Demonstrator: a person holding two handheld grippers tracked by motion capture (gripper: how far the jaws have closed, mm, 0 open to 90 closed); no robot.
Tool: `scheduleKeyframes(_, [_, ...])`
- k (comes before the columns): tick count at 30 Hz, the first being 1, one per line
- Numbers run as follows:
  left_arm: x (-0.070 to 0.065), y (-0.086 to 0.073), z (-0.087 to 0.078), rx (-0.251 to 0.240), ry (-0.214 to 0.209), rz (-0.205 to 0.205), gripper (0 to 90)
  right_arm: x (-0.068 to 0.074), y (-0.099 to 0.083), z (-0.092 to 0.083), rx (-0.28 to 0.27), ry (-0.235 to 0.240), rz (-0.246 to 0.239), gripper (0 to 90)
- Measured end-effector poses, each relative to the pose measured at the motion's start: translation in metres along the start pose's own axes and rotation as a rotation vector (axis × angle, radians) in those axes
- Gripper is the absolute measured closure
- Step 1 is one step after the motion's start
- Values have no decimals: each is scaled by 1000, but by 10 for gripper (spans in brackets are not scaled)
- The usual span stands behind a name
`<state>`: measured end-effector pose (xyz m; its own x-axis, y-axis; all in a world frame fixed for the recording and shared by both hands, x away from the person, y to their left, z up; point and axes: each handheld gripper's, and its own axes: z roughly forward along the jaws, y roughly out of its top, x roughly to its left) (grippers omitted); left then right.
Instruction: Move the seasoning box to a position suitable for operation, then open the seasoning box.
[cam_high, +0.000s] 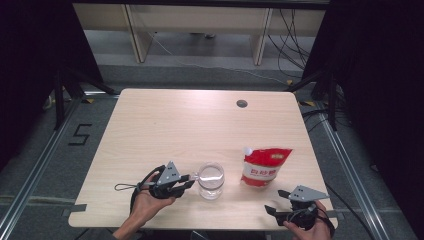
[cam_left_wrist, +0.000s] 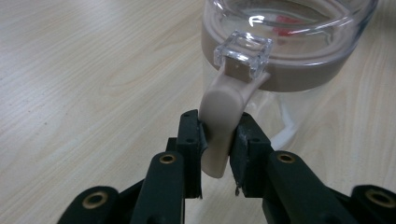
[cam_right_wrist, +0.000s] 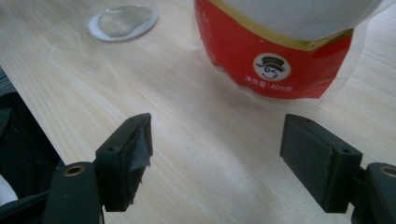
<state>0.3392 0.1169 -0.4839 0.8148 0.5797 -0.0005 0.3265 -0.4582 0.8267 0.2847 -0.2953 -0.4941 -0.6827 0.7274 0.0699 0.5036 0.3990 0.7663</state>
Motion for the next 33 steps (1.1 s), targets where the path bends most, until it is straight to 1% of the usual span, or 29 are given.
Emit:
scheduleKeyframes(1, [-2,-1,1,-16,3,-6,743,-1,0,0,-6,-11,-11,263])
scheduleKeyframes(2, [-2,-1,0,-8,-5,2,742,-1,-1,0,-5,-6,-7,263])
scheduleKeyframes(3, [-4,-1,0,-10,0,2,742,-1,-1,0,-3,0,3,263])
scheduleKeyframes(4, [-4,-1,-1,-6,-5,25,742,-2,-1,0,-5,-9,-18,262])
scheduleKeyframes(5, [-5,-1,-1,-16,-12,5,741,-2,-1,0,-4,-11,-18,263])
scheduleKeyframes(6, [-5,-2,-2,-5,-11,16,741,0,-1,1,0,7,11,263])
scheduleKeyframes(7, [-6,-2,-2,-11,-7,12,741,2,-1,0,6,2,21,263])
scheduleKeyframes(8, [-7,-2,-1,-30,-9,10,741,2,0,0,5,-2,4,263])
scheduleKeyframes(9, [-7,-3,-2,-22,-12,25,742,1,0,1,3,-5,-7,263])
scheduleKeyframes(10, [-6,-3,-3,-14,-13,32,741,0,0,1,5,5,-16,263])
scheduleKeyframes(12, [-6,-3,-2,-23,-15,27,741,0,0,1,7,1,-17,263])
scheduleKeyframes(13, [-6,-3,-2,-25,-14,14,741,0,0,1,6,0,-14,263])
scheduleKeyframes(14, [-6,-3,-2,-19,-16,9,741,0,0,1,6,0,-14,263])
scheduleKeyframes(15, [-4,-3,-1,-31,-20,17,740,0,0,1,1,-3,-13,263])
scheduleKeyframes(16, [-4,-4,-2,-28,-20,16,738,0,0,2,4,-5,-16,263])
scheduleKeyframes(17, [-4,-4,-2,-34,-20,-8,734,0,0,2,9,-3,-16,263])
scheduleKeyframes(18, [-4,-4,-3,-30,-16,2,706,0,0,2,4,-7,-14,263])
scheduleKeyframes(19, [-3,-4,-4,-30,-20,0,677,0,0,2,6,-5,-16,263])
scheduleKeyframes(22, [-2,-3,-9,-40,-17,-23,546,0,0,1,10,0,-13,263])
scheduleKeyframes(23, [-1,-2,-12,-36,-8,-18,523,0,0,1,9,-2,-15,263])
scheduleKeyframes(25, [-2,-2,-16,-40,-11,-36,478,0,0,1,8,-1,-13,263])
scheduleKeyframes(26, [-1,-1,-18,-45,-15,-29,458,1,0,2,7,-1,0,263])
scheduleKeyframes(27, [-3,-1,-20,-47,-14,-45,442,0,0,2,9,-1,-13,263])
scheduleKeyframes(28, [-3,-2,-21,-50,-13,-44,418,0,1,3,4,0,-16,264])
scheduleKeyframes(29, [-2,-2,-21,-48,-22,-48,408,0,1,3,11,1,-20,270])
scheduleKeyframes(30, [-2,-2,-22,-45,-28,-51,403,2,1,3,14,4,-10,274])
scheduleKeyframes(31, [-3,-2,-23,-48,-19,-62,399,2,0,4,15,8,-15,275])
scheduleKeyframes(32, [-2,-1,-24,-44,-28,-62,397,2,0,4,17,8,-26,275])
scheduleKeyframes(33, [-3,-1,-25,-52,-31,-71,397,1,1,5,16,26,-33,275])
